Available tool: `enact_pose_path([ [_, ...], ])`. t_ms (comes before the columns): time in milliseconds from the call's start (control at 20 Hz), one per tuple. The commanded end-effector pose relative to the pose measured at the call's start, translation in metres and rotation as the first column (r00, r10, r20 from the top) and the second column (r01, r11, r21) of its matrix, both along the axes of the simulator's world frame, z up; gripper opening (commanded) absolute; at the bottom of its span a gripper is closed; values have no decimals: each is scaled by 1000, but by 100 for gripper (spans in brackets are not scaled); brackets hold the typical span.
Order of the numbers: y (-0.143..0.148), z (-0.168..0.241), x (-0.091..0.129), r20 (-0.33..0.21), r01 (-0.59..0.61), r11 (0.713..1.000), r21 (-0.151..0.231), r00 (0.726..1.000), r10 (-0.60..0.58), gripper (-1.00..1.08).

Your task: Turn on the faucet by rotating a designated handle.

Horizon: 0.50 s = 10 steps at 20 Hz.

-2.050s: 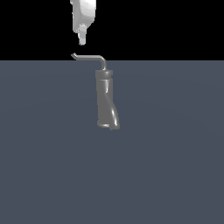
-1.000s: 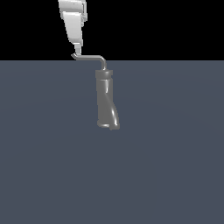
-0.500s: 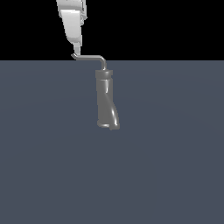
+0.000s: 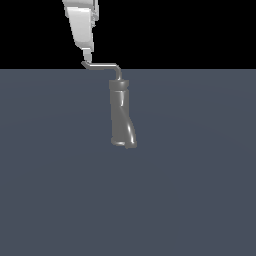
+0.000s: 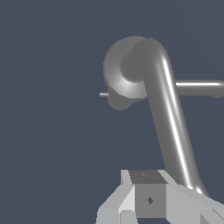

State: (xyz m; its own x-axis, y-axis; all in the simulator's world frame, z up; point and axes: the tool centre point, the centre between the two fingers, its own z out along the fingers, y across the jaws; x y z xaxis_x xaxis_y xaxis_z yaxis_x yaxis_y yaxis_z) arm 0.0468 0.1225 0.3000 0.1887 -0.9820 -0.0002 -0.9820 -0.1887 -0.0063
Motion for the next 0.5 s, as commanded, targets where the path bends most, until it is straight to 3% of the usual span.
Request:
enact_pose_path([
  [0, 0, 0, -9, -6, -1, 1000, -1, 1000, 1, -100],
  [450, -3, 0, -31, -6, -1, 1000, -1, 1000, 1, -100],
])
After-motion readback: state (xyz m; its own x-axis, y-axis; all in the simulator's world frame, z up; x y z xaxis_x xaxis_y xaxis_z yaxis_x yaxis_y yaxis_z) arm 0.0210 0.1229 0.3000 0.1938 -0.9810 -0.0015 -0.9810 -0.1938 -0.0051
